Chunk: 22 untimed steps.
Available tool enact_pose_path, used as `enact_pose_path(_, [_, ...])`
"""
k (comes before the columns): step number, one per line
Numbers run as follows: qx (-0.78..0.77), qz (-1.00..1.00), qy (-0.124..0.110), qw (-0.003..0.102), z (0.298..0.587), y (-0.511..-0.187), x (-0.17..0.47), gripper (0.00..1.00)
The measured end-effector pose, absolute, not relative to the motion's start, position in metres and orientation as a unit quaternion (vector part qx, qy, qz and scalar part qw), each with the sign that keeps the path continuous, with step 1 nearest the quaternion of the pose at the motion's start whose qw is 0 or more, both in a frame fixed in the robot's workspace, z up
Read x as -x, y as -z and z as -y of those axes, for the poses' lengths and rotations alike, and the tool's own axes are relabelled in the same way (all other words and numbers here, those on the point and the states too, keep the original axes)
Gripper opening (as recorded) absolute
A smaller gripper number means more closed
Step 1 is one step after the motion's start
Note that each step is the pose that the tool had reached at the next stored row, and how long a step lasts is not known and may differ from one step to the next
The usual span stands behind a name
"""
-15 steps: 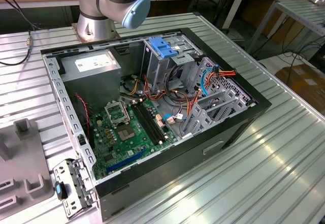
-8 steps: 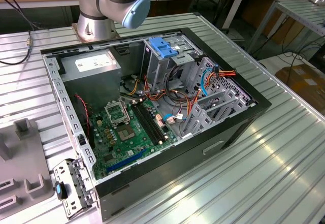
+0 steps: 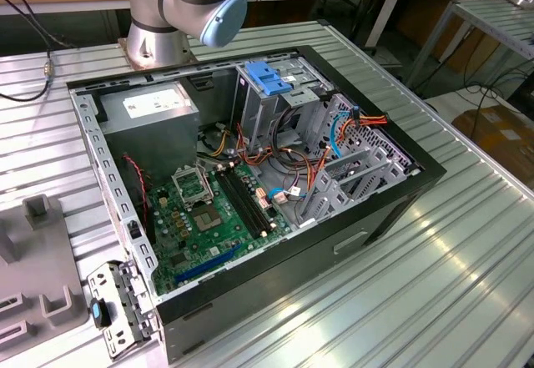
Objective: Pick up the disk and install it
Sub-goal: 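Pick up the disk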
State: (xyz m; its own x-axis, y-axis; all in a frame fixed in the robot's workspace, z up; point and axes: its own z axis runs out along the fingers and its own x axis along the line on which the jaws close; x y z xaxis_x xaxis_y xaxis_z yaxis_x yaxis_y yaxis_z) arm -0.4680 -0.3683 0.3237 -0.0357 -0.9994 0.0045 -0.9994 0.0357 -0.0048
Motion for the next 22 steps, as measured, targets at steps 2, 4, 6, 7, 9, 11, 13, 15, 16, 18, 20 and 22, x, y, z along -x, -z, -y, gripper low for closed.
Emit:
enact_pose_path(2, [0.694,-0.72,0.003,0.0,0.368,-0.332,0.468,0.37])
enact_pose_path(4, [0.694,-0.72,0.003,0.0,0.368,-0.337,0.468,0.37])
enact_pose_path(6, [0.694,-0.72,0.003,0.0,0.368,-0.342,0.468,0.37])
enact_pose_path(7, [0.694,-0.72,0.003,0.0,0.368,-0.344,0.468,0.37])
enact_pose_path(9, [0.694,-0.72,0.003,0.0,0.368,-0.35,0.468,0.37])
enact_pose_path(11, [0.694,-0.72,0.003,0.0,0.368,-0.356,0.468,0.37])
enact_pose_path(13, [0.694,-0.72,0.003,0.0,0.368,-0.362,0.468,0.37])
enact_pose_path(15, [0.694,-0.72,0.003,0.0,0.368,-0.368,0.468,0.37])
enact_pose_path(16, [0.694,-0.72,0.003,0.0,0.368,-0.371,0.468,0.37])
enact_pose_path(18, [0.694,-0.72,0.003,0.0,0.368,-0.378,0.468,0.37])
enact_pose_path(20, [0.694,-0.72,0.003,0.0,0.368,-0.384,0.468,0.37])
enact_pose_path(22, [0.694,-0.72,0.003,0.0,0.368,-0.39,0.468,0.37])
